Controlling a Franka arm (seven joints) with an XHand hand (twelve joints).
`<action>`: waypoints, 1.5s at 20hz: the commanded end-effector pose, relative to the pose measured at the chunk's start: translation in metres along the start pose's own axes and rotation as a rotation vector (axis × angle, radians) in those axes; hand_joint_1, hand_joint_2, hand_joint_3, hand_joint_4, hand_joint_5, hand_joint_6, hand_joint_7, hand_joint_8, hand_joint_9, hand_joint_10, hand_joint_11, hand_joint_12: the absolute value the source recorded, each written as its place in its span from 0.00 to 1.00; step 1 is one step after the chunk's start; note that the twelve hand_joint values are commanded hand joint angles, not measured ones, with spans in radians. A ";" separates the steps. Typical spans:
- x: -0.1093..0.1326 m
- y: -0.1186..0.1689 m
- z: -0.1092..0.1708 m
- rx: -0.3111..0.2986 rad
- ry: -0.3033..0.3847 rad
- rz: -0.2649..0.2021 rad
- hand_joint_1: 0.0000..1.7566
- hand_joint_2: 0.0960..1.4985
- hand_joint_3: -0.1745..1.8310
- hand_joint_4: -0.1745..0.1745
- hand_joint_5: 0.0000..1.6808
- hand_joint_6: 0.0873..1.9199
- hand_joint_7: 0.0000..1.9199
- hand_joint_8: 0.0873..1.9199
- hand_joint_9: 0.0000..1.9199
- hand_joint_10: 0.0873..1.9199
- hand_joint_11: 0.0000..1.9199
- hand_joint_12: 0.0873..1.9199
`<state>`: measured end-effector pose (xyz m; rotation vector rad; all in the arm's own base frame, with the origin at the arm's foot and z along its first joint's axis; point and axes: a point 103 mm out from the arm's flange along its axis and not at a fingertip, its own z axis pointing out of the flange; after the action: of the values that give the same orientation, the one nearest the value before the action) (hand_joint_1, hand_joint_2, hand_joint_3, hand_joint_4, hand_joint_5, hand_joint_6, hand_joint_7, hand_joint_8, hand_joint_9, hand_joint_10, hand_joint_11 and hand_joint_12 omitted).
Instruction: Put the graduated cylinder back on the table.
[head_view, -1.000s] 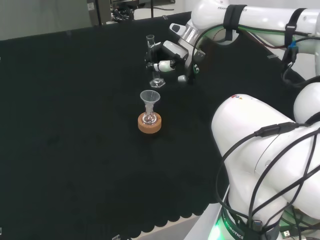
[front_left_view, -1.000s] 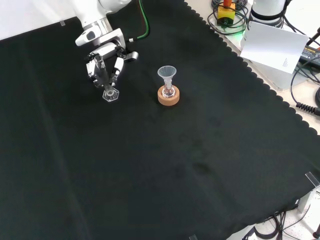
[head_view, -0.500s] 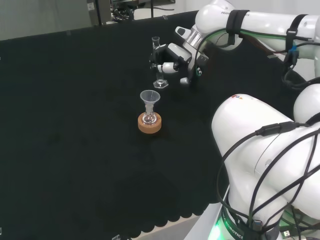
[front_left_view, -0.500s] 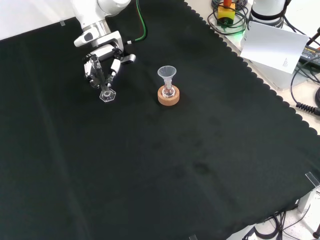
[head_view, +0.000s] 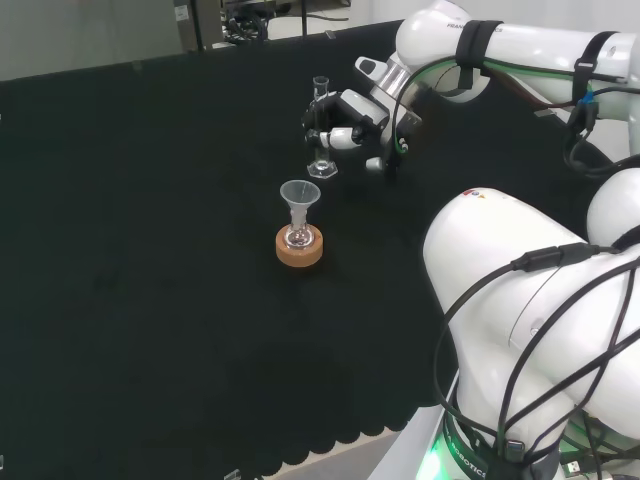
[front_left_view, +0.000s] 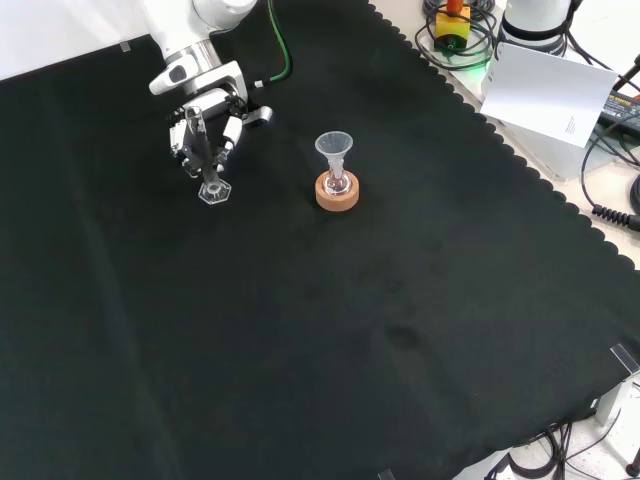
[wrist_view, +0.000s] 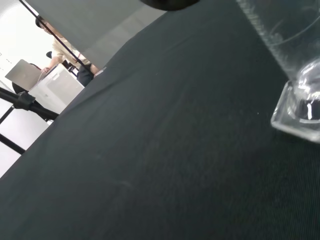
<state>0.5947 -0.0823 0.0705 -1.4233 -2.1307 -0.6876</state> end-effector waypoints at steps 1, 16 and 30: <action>0.002 -0.006 -0.001 0.018 -0.003 -0.006 0.67 0.72 0.00 0.36 0.46 0.35 0.43 0.29 0.58 0.11 0.49 0.50; -0.003 -0.008 -0.016 0.057 0.040 0.026 0.58 0.63 0.00 0.34 0.27 0.25 0.28 0.30 0.44 0.14 0.28 0.63; -0.001 -0.035 -0.077 0.046 -0.027 0.109 0.52 0.60 0.00 0.32 0.20 0.06 0.09 0.32 0.19 0.31 0.06 0.71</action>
<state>0.5847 -0.1269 0.0992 -1.4630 -2.0550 -0.5839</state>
